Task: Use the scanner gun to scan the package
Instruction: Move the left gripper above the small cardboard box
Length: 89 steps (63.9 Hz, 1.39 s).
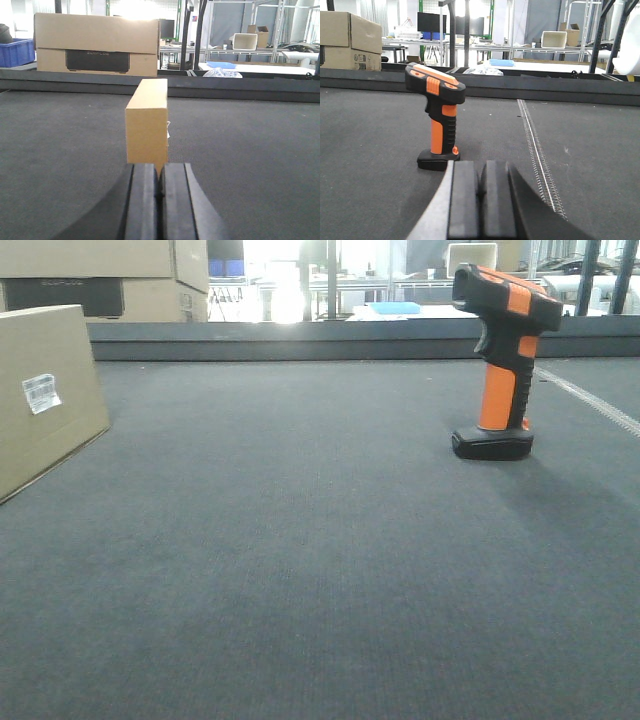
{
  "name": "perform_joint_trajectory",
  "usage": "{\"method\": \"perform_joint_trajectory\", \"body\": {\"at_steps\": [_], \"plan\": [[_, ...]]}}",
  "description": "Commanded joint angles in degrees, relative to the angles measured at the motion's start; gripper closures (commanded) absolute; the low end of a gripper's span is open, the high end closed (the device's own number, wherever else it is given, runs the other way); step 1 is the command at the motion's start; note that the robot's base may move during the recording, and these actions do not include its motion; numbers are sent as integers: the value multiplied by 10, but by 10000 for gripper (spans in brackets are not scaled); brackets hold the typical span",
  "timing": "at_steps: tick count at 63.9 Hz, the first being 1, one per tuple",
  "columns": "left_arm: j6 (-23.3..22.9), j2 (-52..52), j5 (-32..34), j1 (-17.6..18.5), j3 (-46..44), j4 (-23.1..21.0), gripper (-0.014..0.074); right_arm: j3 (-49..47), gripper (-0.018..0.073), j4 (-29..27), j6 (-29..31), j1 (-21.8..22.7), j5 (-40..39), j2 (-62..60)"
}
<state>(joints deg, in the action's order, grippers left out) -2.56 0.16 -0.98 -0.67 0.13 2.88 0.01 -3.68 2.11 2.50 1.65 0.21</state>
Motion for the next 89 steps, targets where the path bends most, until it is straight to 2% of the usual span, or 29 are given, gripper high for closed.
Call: {"method": "perform_joint_trajectory", "body": {"at_steps": [1, 82, 89], "plan": [[2, -2, 10, -3, -1, -1, 707, 0, 727, -1, 3, 3, -12, -2], [2, -2, 10, -3, -1, -1, 707, 0, 727, -1, 3, 3, -12, -2], [2, -2, 29, -3, -1, 4, 707, 0, 727, -1, 3, 3, -12, -2]]}}
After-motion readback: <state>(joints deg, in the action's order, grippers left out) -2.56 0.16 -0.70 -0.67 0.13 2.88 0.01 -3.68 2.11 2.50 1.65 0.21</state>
